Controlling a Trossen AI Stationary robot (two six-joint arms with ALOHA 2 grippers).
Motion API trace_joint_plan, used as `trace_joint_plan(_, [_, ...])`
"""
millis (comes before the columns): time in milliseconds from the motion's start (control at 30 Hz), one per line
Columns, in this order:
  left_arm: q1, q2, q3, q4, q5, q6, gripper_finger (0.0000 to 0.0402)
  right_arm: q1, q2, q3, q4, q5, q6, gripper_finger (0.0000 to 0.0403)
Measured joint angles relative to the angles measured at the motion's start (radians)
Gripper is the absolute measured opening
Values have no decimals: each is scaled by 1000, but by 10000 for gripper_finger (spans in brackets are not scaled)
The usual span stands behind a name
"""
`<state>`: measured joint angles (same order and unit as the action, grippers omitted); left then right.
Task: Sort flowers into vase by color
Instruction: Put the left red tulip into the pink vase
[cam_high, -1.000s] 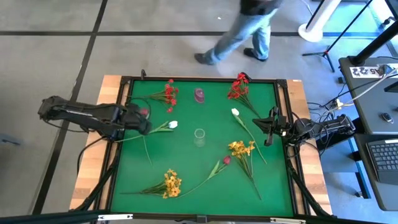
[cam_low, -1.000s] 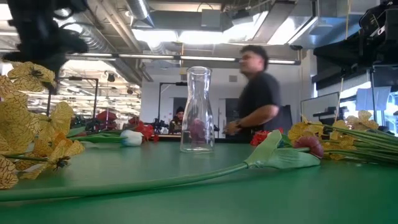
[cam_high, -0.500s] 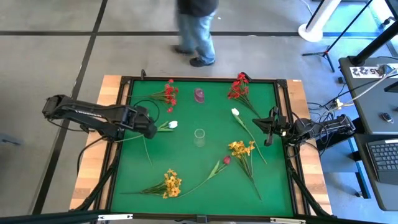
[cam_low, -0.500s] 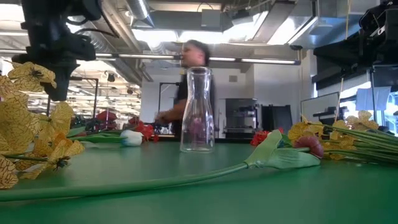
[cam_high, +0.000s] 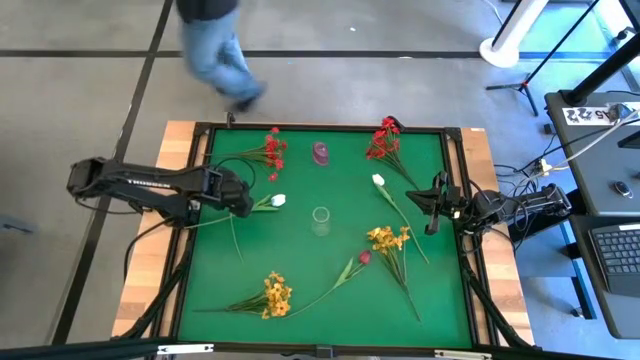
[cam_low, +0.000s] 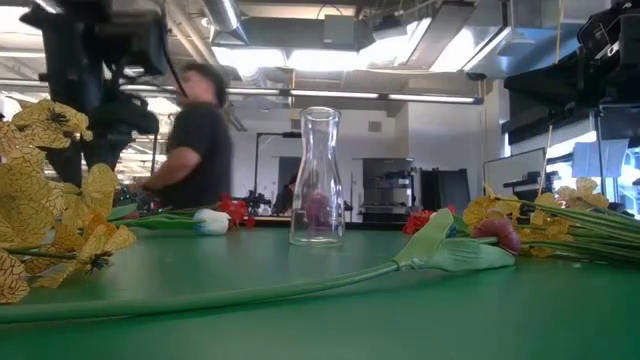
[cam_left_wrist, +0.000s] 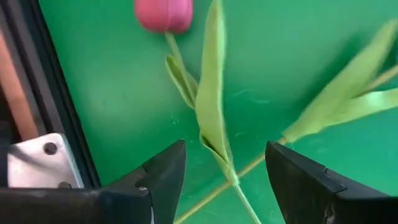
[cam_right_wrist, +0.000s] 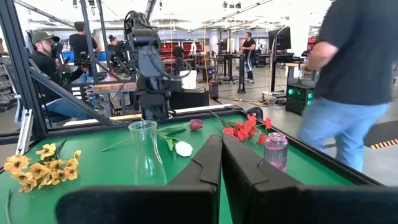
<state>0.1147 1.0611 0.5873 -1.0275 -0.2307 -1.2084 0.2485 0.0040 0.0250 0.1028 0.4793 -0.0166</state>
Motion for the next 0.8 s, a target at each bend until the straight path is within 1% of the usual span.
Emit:
trace_joint_plan(267, [107,0,-81,136,52,61,215,0,0,0,0,0,0,14])
trace_joint_plan(400, [155,-1,-145,230,102,65,215,0,0,0,0,0,0,14])
trace_joint_plan(533, [200,-5,-196,251,125,62,215,0,0,0,0,0,0,14])
trace_joint_plan(600, [214,-6,-200,252,126,63,212,0,0,0,0,-1,0,14])
trace_joint_plan(700, [218,-3,-193,245,106,82,191,0,0,0,0,-1,0,14])
trace_joint_plan(800, [218,0,-175,238,65,92,150,0,0,0,0,-1,0,14])
